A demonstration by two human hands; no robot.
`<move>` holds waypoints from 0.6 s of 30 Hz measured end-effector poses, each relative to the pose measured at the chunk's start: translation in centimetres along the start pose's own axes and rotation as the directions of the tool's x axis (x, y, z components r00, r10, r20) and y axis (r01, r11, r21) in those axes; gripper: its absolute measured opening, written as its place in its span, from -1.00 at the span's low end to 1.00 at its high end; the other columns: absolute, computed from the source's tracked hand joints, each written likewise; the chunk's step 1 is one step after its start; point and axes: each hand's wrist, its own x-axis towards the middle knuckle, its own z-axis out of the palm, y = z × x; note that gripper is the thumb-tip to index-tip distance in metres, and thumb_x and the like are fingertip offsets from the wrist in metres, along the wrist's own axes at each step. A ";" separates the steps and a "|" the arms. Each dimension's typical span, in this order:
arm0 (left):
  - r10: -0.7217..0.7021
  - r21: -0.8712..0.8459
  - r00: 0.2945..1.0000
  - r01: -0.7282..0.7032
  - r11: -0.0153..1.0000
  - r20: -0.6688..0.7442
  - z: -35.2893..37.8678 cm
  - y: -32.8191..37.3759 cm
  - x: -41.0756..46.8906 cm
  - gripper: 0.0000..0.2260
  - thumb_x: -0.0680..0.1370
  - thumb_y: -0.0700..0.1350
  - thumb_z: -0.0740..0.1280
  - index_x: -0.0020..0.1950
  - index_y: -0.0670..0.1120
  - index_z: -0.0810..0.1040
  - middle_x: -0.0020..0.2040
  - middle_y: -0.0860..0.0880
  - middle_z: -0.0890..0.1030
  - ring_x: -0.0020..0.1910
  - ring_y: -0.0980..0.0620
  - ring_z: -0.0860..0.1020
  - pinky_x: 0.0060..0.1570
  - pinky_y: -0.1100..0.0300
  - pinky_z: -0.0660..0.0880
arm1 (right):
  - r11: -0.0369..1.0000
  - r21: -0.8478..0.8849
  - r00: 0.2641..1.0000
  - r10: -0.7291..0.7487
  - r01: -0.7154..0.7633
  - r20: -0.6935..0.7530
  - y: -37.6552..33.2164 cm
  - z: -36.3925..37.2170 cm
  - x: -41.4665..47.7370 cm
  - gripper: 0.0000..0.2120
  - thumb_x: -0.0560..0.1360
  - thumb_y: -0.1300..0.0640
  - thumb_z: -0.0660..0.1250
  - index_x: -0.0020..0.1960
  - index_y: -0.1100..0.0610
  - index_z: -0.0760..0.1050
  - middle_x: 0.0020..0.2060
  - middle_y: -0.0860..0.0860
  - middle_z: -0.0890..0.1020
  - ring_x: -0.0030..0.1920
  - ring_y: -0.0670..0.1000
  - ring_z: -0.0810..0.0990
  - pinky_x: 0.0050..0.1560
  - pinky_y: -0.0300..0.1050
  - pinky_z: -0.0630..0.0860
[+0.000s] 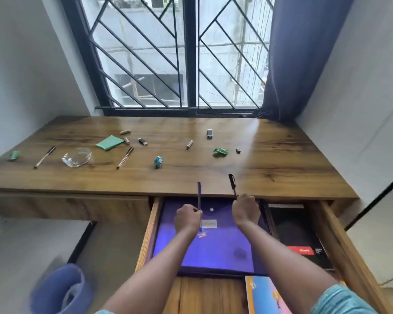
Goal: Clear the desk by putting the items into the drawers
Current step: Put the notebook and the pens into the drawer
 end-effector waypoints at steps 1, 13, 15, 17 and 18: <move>-0.015 -0.014 1.000 0.015 1.000 0.028 0.6 -1.0 -1.3 -0.83 0.52 -0.08 0.34 -0.03 -0.12 0.69 -0.04 -0.11 0.70 0.03 -0.07 0.63 -0.04 0.18 0.50 | 1.000 -0.008 1.000 -0.018 0.018 0.011 0.6 0.3 -1.4 -0.75 0.56 0.23 0.13 0.11 0.25 0.54 0.06 0.18 0.62 0.11 0.22 0.60 0.02 -0.03 0.53; -0.148 0.142 0.968 0.120 0.983 0.204 6.2 -10.1 -11.7 -0.90 0.39 -0.17 0.40 -0.24 -0.18 0.68 -0.23 -0.16 0.70 -0.18 -0.03 0.69 -0.13 0.10 0.62 | 1.000 -0.030 0.952 0.006 0.004 0.305 7.7 5.6 -14.7 -0.74 0.51 0.26 0.14 0.14 0.23 0.49 0.14 0.17 0.58 0.17 0.18 0.56 0.07 -0.06 0.50; -0.149 0.166 0.964 0.114 0.980 0.218 6.3 -10.2 -13.2 -0.90 0.40 -0.17 0.39 -0.24 -0.19 0.67 -0.21 -0.15 0.70 -0.16 -0.03 0.69 -0.14 0.13 0.62 | 0.999 -0.046 0.946 0.019 -0.005 0.324 8.3 6.1 -15.8 -0.72 0.52 0.26 0.11 0.14 0.21 0.52 0.15 0.15 0.58 0.17 0.18 0.56 0.06 -0.06 0.50; -0.149 0.183 0.963 0.108 0.977 0.223 6.7 -10.5 -14.1 -0.87 0.46 -0.18 0.34 -0.25 -0.17 0.64 -0.20 -0.14 0.69 -0.17 -0.04 0.66 -0.15 0.16 0.56 | 0.998 -0.061 0.936 0.032 -0.011 0.351 9.0 6.7 -16.5 -0.70 0.52 0.25 0.11 0.14 0.19 0.54 0.14 0.13 0.60 0.16 0.18 0.57 0.04 -0.07 0.51; -0.146 0.185 0.966 0.107 0.977 0.214 6.8 -10.6 -14.5 -0.85 0.49 -0.18 0.30 -0.23 -0.16 0.63 -0.21 -0.13 0.67 -0.20 -0.05 0.64 -0.18 0.13 0.54 | 0.997 -0.070 0.931 0.035 -0.011 0.362 9.3 6.8 -16.8 -0.70 0.53 0.24 0.11 0.14 0.19 0.55 0.13 0.13 0.61 0.16 0.18 0.58 0.02 -0.07 0.51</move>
